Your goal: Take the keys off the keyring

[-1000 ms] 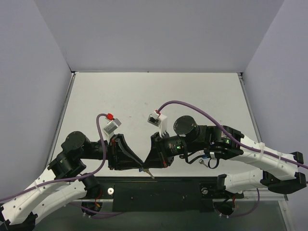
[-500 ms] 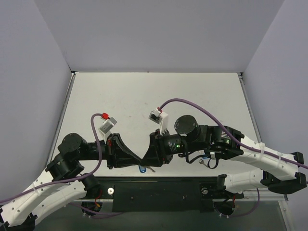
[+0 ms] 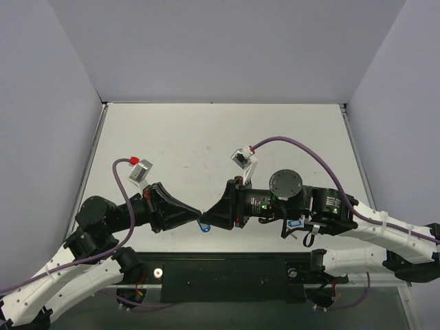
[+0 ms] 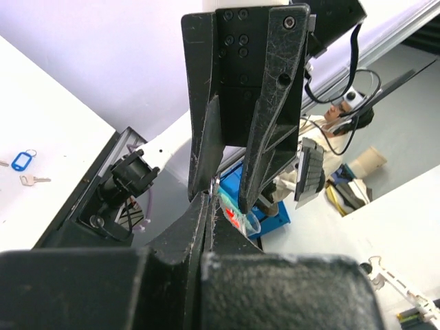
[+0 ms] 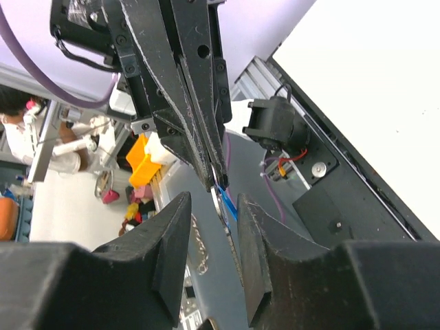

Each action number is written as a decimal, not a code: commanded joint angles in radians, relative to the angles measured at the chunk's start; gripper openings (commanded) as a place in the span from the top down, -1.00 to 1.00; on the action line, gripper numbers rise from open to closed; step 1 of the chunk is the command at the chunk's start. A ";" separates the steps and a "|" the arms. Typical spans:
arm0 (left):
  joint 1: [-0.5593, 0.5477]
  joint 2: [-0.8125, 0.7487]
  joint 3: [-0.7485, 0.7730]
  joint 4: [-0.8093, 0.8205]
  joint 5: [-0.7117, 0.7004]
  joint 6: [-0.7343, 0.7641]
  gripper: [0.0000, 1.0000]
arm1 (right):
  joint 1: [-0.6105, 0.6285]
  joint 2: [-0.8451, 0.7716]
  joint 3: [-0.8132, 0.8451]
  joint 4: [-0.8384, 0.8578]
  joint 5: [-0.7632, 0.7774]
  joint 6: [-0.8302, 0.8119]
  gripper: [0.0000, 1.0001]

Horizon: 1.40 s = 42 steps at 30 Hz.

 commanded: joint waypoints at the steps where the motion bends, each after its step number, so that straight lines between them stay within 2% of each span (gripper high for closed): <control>1: -0.004 -0.012 -0.005 0.104 -0.079 -0.051 1.00 | 0.001 -0.044 -0.026 0.140 0.065 0.028 0.43; 11: -0.004 -0.013 -0.005 0.134 -0.093 -0.088 1.00 | 0.002 -0.042 -0.037 0.232 0.109 0.029 0.60; 24: -0.004 -0.015 -0.005 0.147 -0.099 -0.101 1.00 | 0.001 -0.018 -0.007 0.220 0.134 0.010 0.62; 35: -0.004 -0.029 -0.003 0.140 -0.122 -0.106 1.00 | 0.001 -0.005 0.002 0.206 0.128 0.012 0.82; 42: -0.004 -0.038 -0.002 0.132 -0.145 -0.112 1.00 | 0.002 -0.011 -0.010 0.201 0.135 0.012 0.79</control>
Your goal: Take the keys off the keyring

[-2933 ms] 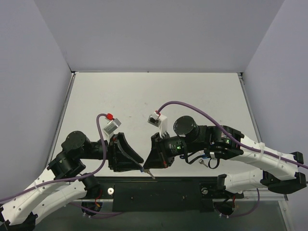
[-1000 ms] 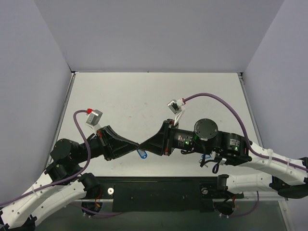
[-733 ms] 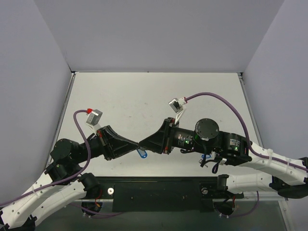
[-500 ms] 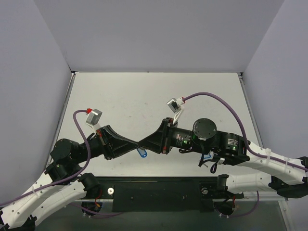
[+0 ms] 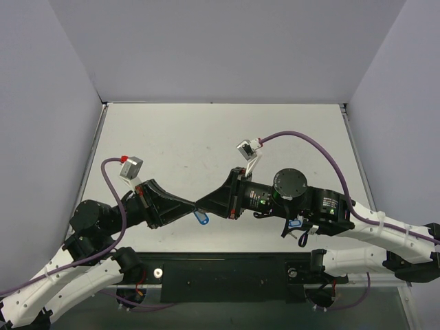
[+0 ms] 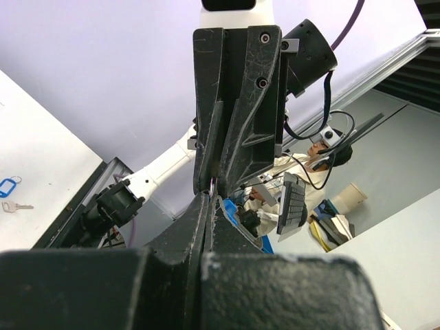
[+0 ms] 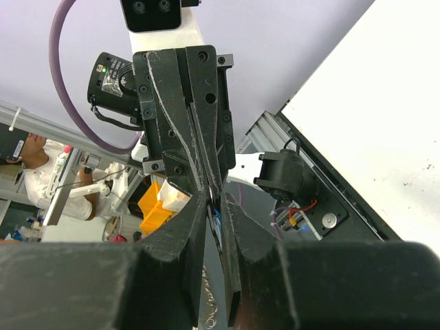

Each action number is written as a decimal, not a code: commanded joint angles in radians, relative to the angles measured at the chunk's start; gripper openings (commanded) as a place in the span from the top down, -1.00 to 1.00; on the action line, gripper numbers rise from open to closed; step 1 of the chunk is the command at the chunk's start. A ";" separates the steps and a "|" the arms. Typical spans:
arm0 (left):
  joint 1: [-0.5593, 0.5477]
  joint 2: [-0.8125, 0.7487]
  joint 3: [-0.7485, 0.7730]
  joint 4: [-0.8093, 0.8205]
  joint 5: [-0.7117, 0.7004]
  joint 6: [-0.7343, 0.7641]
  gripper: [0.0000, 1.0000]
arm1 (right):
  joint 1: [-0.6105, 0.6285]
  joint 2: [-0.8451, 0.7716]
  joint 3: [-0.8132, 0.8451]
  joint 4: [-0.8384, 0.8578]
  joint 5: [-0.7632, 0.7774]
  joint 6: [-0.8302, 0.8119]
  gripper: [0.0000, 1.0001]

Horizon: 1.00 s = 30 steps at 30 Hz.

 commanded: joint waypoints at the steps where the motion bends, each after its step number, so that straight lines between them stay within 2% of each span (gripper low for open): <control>1: -0.003 -0.016 0.011 0.048 -0.039 -0.010 1.00 | 0.002 -0.006 0.023 0.025 0.012 -0.003 0.79; 11: -0.003 -0.020 0.028 0.018 -0.053 -0.002 1.00 | 0.002 0.003 0.021 0.028 0.004 0.003 0.81; 15: -0.003 -0.025 0.027 0.011 -0.058 -0.002 1.00 | 0.004 0.000 0.014 0.032 0.004 0.006 0.91; 16: -0.003 -0.025 0.027 0.011 -0.056 -0.002 1.00 | 0.003 0.001 0.015 0.032 0.003 0.006 0.99; 21: -0.003 -0.016 0.053 -0.017 -0.036 0.013 1.00 | 0.009 -0.003 0.001 0.028 0.008 0.009 1.00; 23: -0.003 -0.010 0.092 -0.124 -0.041 0.055 0.62 | 0.010 -0.009 -0.005 0.023 0.009 0.009 1.00; 24: -0.003 -0.007 0.120 -0.149 -0.041 0.088 0.21 | 0.009 -0.013 -0.006 0.020 0.011 0.007 1.00; 26: -0.003 -0.010 0.157 -0.257 -0.045 0.131 -0.26 | 0.009 -0.019 -0.006 0.011 0.004 0.001 1.00; 28: -0.003 -0.014 0.192 -0.330 -0.055 0.168 -0.39 | 0.010 -0.026 -0.006 -0.001 -0.003 -0.002 1.00; 30: -0.003 -0.020 0.220 -0.383 -0.068 0.202 -0.42 | 0.010 -0.034 -0.005 -0.012 -0.018 -0.009 1.00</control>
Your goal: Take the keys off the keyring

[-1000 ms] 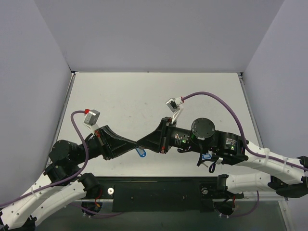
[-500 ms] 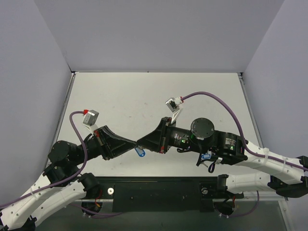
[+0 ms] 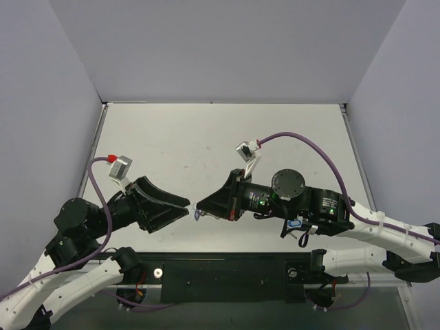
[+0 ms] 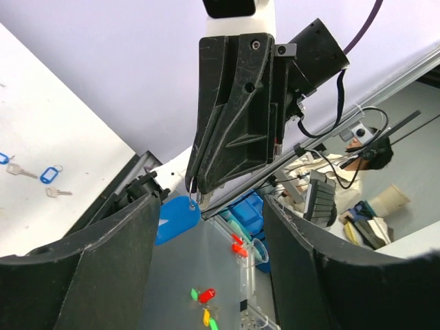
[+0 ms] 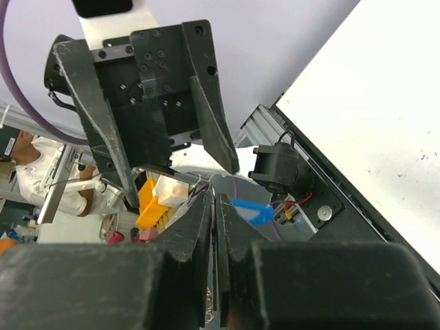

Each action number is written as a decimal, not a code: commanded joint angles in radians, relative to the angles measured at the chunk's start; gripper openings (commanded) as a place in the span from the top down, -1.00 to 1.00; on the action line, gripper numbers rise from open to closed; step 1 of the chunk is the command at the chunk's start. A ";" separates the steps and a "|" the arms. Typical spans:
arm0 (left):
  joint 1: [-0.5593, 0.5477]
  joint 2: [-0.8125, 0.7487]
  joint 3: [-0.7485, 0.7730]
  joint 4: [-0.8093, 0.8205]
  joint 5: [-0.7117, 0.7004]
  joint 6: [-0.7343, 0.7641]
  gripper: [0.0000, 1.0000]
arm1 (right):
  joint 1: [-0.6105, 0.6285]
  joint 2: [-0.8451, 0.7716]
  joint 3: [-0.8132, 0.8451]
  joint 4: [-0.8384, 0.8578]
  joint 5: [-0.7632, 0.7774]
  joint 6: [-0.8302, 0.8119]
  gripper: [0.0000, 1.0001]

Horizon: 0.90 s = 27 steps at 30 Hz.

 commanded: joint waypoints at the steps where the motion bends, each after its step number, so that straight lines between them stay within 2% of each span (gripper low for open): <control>1: -0.003 -0.014 0.097 -0.159 -0.029 0.116 -0.40 | 0.009 -0.037 -0.002 0.007 -0.035 -0.013 1.00; 4: -0.003 -0.005 0.114 -0.183 0.007 0.157 -0.28 | 0.007 -0.039 0.004 0.007 -0.069 -0.016 1.00; 8: -0.003 0.029 0.116 -0.177 0.075 0.180 -0.22 | 0.009 -0.030 0.010 0.021 -0.125 -0.015 1.00; 16: -0.003 0.042 0.086 -0.093 0.118 0.162 -0.02 | 0.026 -0.011 0.028 0.004 -0.150 -0.029 1.00; 19: -0.003 0.055 0.088 -0.083 0.135 0.157 0.13 | 0.029 -0.010 0.033 -0.004 -0.153 -0.033 1.00; 22: -0.003 0.058 0.083 -0.071 0.144 0.151 0.15 | 0.029 -0.005 0.036 -0.011 -0.153 -0.036 1.00; 27: -0.003 0.061 0.066 -0.041 0.182 0.131 0.31 | 0.032 -0.004 0.042 -0.014 -0.152 -0.041 1.00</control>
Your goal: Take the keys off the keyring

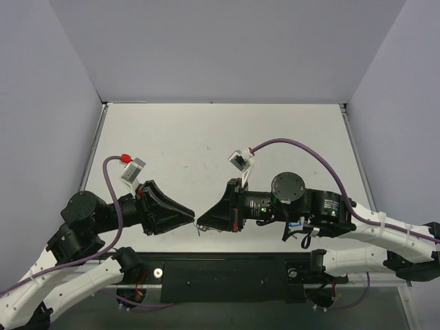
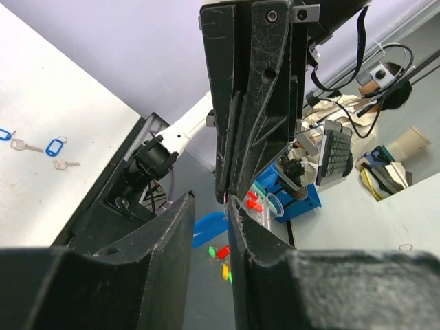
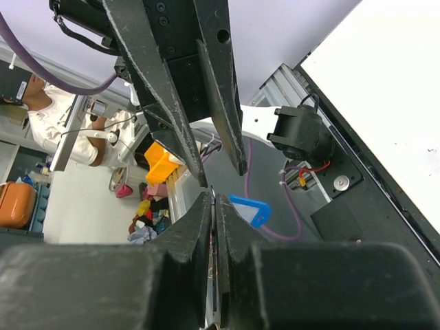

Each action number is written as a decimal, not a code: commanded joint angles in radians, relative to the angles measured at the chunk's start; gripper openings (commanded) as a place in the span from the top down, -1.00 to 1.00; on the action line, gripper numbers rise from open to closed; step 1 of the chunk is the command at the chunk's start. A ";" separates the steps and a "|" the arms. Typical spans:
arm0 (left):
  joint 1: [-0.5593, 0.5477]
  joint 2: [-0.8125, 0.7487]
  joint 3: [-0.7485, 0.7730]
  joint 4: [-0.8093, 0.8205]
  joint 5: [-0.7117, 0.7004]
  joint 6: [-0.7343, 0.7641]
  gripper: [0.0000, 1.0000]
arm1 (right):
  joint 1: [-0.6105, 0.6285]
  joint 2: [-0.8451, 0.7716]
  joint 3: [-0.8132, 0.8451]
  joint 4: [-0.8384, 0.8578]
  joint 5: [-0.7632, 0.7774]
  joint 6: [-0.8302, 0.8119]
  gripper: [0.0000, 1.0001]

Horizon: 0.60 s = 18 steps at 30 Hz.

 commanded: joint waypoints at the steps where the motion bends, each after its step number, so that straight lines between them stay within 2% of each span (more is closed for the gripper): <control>1: -0.003 0.005 -0.009 0.076 0.054 -0.009 0.31 | 0.008 0.006 0.045 0.024 -0.013 -0.019 1.00; 10: -0.003 -0.010 -0.055 0.131 0.085 -0.045 0.33 | 0.009 0.022 0.068 0.018 -0.020 -0.023 1.00; 12: -0.003 -0.007 -0.059 0.134 0.088 -0.049 0.42 | 0.009 0.029 0.071 0.018 -0.023 -0.023 1.00; 14: -0.003 -0.006 -0.057 0.134 0.090 -0.050 0.61 | 0.009 0.037 0.076 0.018 -0.023 -0.023 1.00; 15: -0.003 -0.004 -0.057 0.136 0.090 -0.053 0.83 | 0.009 0.035 0.076 0.018 -0.023 -0.023 1.00; 16: -0.003 -0.006 -0.059 0.142 0.090 -0.055 0.93 | 0.008 0.038 0.078 0.017 -0.019 -0.023 1.00; 18: -0.003 -0.010 -0.066 0.159 0.087 -0.067 1.00 | 0.008 0.038 0.078 0.023 -0.011 -0.023 1.00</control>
